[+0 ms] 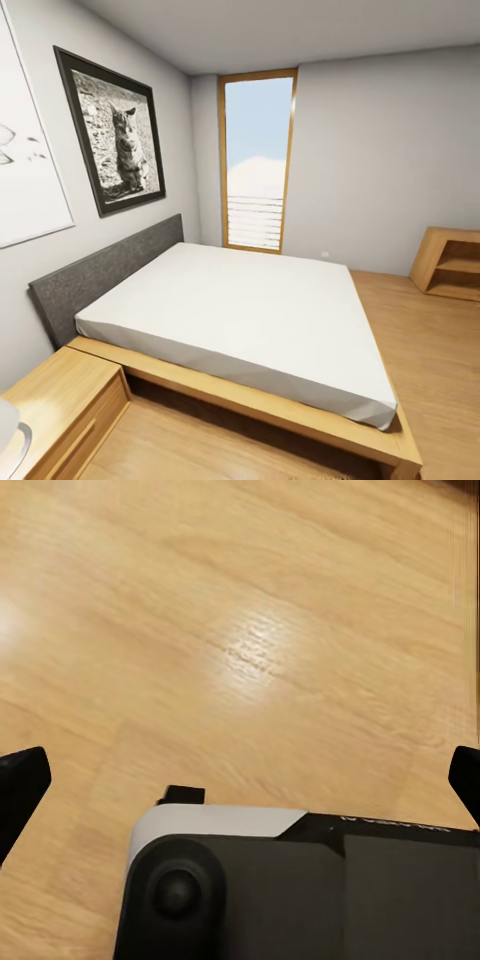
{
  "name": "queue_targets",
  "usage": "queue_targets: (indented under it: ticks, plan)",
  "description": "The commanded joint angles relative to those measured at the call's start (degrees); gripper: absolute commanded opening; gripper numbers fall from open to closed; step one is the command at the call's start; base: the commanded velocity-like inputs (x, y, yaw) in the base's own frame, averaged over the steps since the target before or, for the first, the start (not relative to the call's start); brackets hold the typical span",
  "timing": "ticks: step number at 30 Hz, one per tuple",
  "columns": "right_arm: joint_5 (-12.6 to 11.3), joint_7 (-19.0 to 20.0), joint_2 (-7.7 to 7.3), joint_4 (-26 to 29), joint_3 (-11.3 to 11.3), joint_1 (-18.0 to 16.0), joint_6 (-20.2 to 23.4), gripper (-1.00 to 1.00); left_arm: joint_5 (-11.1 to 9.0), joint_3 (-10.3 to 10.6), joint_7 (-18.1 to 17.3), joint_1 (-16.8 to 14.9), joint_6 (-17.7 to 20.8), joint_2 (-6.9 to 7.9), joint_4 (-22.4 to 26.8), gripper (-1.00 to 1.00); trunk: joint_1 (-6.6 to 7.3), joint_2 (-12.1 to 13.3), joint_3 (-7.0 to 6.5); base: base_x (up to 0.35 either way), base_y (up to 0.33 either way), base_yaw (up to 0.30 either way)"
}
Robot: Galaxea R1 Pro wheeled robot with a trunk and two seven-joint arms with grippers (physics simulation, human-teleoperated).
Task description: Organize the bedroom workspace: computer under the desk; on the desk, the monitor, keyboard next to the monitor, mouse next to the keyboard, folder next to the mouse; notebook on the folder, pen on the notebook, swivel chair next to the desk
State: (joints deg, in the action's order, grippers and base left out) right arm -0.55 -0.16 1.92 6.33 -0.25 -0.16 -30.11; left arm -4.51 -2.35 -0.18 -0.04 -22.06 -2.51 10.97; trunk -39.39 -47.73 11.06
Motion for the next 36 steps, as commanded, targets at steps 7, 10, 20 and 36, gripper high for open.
queue_targets:
  ticks: [7,10,20,36]
  plan:
    - [-0.1,0.0,0.01,0.0,0.0,0.0,-0.1,1.00,-0.2,-0.2,0.0,0.0,-1.4,0.04,0.0,1.00,-0.01,-0.1,0.15,0.000,0.000,-0.269]
    - [0.0,0.0,0.05,0.0,0.0,0.0,-0.1,1.00,-0.2,-0.2,0.0,0.0,-2.1,0.05,-0.3,1.00,-0.01,-0.1,0.24,0.000,0.000,-0.260]
    - [0.0,0.0,0.02,0.0,0.1,0.0,-0.1,1.00,-0.2,-0.2,-0.1,0.0,-2.6,0.00,-1.1,1.00,-0.01,-0.1,0.33,0.000,0.000,-0.075]
    - [-0.1,0.0,-0.14,0.0,-0.1,0.0,-1.9,1.00,-0.2,-0.2,-0.1,0.0,-2.6,-0.03,-1.2,1.00,-0.01,-0.1,0.33,0.000,0.000,-0.229]
